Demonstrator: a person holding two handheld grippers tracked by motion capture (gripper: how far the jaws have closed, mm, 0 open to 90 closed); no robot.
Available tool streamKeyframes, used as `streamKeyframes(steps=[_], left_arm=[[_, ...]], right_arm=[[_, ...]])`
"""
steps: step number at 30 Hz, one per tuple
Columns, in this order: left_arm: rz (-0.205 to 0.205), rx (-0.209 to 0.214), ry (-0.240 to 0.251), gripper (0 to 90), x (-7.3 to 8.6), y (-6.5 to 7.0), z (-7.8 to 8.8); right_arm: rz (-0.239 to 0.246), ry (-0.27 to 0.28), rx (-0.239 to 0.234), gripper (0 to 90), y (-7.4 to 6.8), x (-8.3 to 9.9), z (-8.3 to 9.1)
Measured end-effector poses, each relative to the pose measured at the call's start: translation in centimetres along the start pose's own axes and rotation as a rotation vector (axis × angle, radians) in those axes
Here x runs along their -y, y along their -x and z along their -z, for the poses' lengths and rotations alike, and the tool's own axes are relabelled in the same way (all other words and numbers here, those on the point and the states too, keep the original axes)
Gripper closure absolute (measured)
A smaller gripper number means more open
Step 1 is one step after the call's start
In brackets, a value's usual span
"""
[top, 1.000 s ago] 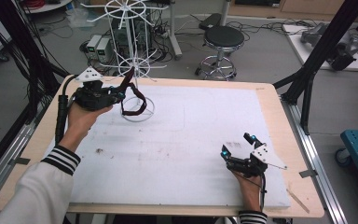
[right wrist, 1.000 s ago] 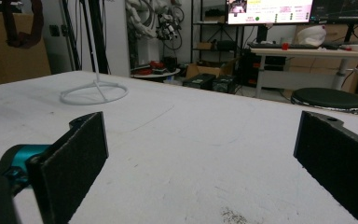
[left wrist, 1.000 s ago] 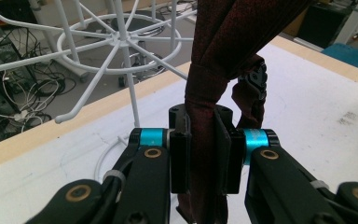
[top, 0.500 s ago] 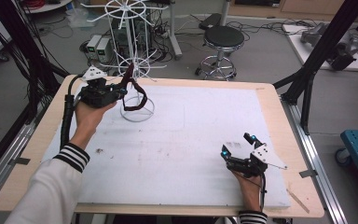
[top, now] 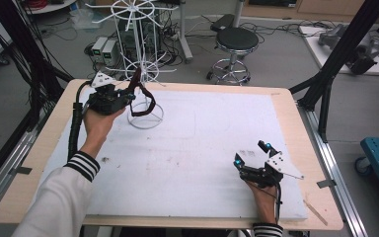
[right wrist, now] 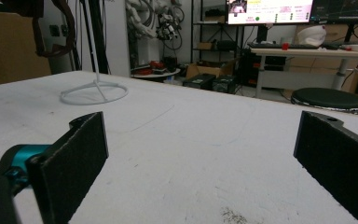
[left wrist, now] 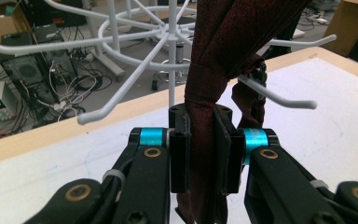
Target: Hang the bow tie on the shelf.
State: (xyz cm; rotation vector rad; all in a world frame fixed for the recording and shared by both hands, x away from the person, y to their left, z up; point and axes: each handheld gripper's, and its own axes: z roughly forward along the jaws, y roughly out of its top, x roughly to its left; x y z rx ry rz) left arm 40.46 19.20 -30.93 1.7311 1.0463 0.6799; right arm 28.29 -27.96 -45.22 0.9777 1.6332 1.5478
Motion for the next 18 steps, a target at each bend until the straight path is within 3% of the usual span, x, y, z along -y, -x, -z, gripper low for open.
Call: streamKeyframes(steps=[13,16,18], left_arm=[[-0.016,-0.012,-0.008,76.3,0.31,0.39,-0.41],[-0.037,0.0,-0.018,72.2,0.33,0.36,-0.29],[-0.034,0.017,-0.029,64.1,0.35,0.32,-0.27]], right_arm=[[0.004,0.001,-0.002,2.2,0.0,0.0,-0.01],[0.0,0.0,0.0,2.1,0.0,0.0,0.01],[0.002,0.003,0.0,2.2,0.04,0.0,-0.01]])
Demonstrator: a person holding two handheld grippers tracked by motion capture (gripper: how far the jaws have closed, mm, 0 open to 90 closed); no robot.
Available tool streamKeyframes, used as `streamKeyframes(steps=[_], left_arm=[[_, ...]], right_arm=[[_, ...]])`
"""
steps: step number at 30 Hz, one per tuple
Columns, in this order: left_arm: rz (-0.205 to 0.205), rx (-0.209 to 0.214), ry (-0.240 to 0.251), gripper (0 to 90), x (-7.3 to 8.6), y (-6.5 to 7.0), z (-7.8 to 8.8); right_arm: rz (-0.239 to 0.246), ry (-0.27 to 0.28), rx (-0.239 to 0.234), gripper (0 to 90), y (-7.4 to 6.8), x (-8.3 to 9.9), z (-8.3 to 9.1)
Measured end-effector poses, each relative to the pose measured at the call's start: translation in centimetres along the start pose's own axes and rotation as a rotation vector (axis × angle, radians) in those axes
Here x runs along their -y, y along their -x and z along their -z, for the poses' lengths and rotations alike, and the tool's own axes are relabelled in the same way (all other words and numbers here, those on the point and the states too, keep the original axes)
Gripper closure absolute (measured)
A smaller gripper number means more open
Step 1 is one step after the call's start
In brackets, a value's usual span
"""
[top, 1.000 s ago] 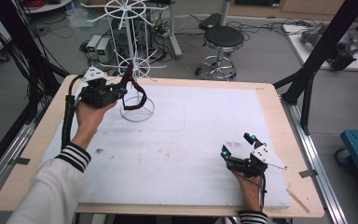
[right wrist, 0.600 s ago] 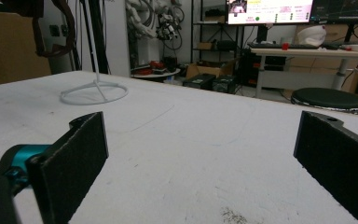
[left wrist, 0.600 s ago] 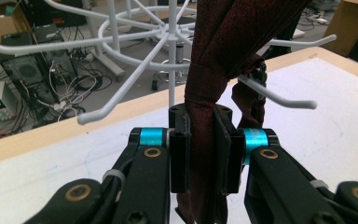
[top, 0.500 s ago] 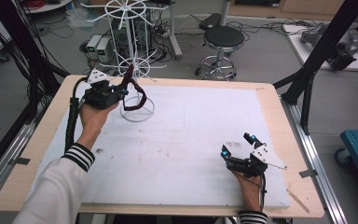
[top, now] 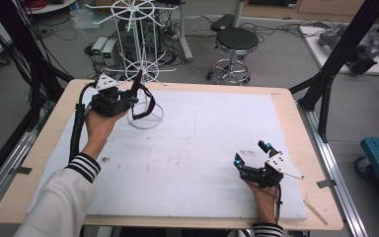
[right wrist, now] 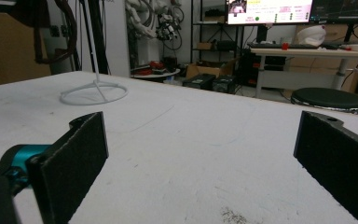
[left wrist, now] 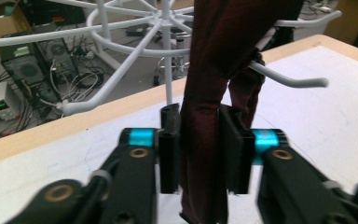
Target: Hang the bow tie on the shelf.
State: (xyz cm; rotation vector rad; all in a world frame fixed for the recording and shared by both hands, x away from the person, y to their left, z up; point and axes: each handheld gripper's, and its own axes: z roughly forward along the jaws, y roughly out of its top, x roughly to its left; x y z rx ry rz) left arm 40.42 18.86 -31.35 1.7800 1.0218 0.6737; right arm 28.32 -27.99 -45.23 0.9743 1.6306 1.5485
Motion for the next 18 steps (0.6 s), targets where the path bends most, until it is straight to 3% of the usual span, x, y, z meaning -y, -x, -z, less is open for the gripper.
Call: streamKeyframes(steps=[1,3,6,14,18], left_arm=[[0.003,0.015,-0.006,56.3,0.0,0.0,0.0],[-0.033,0.059,-0.008,42.2,0.1,-0.1,0.1],[-0.084,0.046,-0.044,5.2,0.2,0.1,0.0],[-0.129,0.109,0.002,1.7,1.3,0.3,2.2],[-0.147,0.148,0.059,1.7,2.0,0.1,3.9]], right_arm=[[-0.002,-0.001,0.001,2.2,0.0,0.0,0.0],[-0.003,-0.003,0.0,2.1,0.0,0.0,0.0],[-0.001,-0.001,0.0,2.1,0.0,0.0,0.0],[-0.007,0.0,-0.001,2.1,0.1,0.0,0.0],[-0.005,0.002,-0.002,2.2,0.1,0.0,0.0]])
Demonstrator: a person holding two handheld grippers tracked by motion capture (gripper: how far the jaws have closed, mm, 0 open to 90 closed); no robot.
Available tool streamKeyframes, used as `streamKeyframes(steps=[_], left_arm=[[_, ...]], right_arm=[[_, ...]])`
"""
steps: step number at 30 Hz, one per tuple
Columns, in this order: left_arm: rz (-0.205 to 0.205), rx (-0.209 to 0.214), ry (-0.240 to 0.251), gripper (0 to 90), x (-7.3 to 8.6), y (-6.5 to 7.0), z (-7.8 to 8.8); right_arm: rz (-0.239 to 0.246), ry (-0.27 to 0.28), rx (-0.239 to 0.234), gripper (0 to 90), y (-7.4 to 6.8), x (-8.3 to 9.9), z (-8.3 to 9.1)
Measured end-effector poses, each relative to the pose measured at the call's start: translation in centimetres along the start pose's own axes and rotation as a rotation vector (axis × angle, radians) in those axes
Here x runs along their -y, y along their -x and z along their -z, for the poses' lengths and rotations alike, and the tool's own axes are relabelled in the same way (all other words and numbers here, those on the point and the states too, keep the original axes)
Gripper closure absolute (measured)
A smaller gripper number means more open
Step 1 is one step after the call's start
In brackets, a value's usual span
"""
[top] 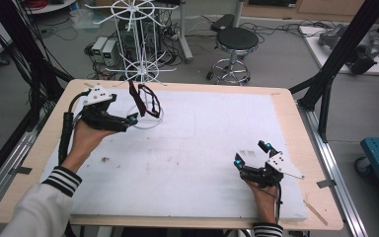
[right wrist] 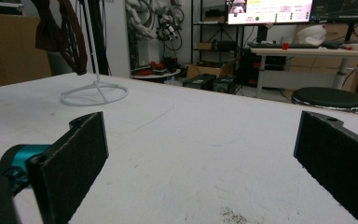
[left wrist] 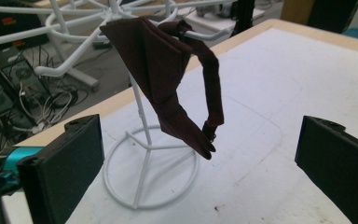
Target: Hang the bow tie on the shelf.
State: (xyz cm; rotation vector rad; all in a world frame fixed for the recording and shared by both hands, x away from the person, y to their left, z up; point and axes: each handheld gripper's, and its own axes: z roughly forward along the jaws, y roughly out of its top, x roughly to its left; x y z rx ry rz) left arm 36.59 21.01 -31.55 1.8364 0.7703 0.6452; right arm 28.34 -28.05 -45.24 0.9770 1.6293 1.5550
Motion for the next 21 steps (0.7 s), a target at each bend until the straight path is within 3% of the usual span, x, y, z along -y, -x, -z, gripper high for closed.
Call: streamKeyframes(steps=[2,5,9,14,21], left_arm=[[-0.02,0.013,0.037,1.7,0.5,0.1,1.0],[-0.085,0.014,0.126,1.7,1.6,0.2,2.5],[-0.104,0.057,0.211,1.7,3.7,-0.2,4.3],[-0.076,0.079,0.234,1.7,7.0,-0.9,5.7],[-0.02,0.071,0.238,1.7,10.9,-1.3,6.1]], right_arm=[[0.001,0.0,0.001,2.1,0.0,0.0,0.0],[0.003,-0.003,0.0,2.2,0.0,0.0,0.0],[0.002,-0.001,0.0,2.1,0.0,0.0,0.0],[0.014,-0.003,0.004,2.2,-0.1,0.0,0.0],[0.019,-0.003,0.007,2.1,-0.1,0.0,0.0]])
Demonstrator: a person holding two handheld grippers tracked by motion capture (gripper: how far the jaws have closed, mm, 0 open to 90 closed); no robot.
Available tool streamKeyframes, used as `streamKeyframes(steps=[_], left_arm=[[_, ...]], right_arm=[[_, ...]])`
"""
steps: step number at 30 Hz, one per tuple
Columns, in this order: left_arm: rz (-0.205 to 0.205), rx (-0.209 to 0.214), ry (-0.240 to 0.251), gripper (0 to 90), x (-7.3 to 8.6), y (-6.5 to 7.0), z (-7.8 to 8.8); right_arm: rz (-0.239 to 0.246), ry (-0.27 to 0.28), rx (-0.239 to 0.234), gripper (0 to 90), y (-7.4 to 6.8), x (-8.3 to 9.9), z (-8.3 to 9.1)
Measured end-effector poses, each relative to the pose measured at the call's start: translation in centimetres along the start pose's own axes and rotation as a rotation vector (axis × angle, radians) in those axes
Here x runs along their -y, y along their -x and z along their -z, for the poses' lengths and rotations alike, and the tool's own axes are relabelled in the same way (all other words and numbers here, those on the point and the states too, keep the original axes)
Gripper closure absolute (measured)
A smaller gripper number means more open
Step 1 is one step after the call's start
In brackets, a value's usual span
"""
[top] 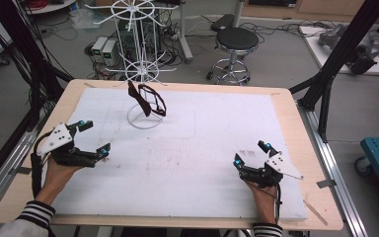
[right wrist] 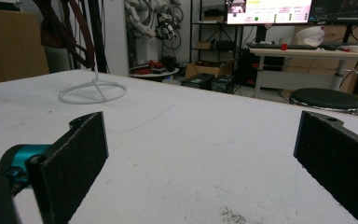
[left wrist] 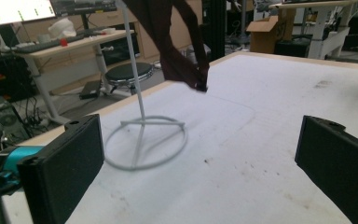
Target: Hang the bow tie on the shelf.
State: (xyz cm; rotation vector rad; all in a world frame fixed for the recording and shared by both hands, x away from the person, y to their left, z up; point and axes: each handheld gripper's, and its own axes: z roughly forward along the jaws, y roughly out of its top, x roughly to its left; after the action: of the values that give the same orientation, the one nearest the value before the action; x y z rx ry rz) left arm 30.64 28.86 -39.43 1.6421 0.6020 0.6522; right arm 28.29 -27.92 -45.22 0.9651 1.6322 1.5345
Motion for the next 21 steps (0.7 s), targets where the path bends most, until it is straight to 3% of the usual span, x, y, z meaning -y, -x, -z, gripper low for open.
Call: streamKeyframes(steps=[6,11,14,21], left_arm=[[0.012,0.003,0.051,1.7,1.8,0.5,0.6],[0.058,0.002,0.063,1.7,3.4,0.9,0.9],[0.065,-0.002,0.088,1.7,4.2,1.2,1.0],[0.088,0.0,0.08,1.7,5.6,1.9,0.6]], right_arm=[[0.002,0.001,0.002,2.2,0.0,0.0,0.0],[0.002,0.001,0.002,2.2,0.0,0.0,0.0],[0.002,0.001,0.002,2.2,0.0,0.0,0.0],[0.0,0.0,0.0,2.2,0.0,0.0,0.0]])
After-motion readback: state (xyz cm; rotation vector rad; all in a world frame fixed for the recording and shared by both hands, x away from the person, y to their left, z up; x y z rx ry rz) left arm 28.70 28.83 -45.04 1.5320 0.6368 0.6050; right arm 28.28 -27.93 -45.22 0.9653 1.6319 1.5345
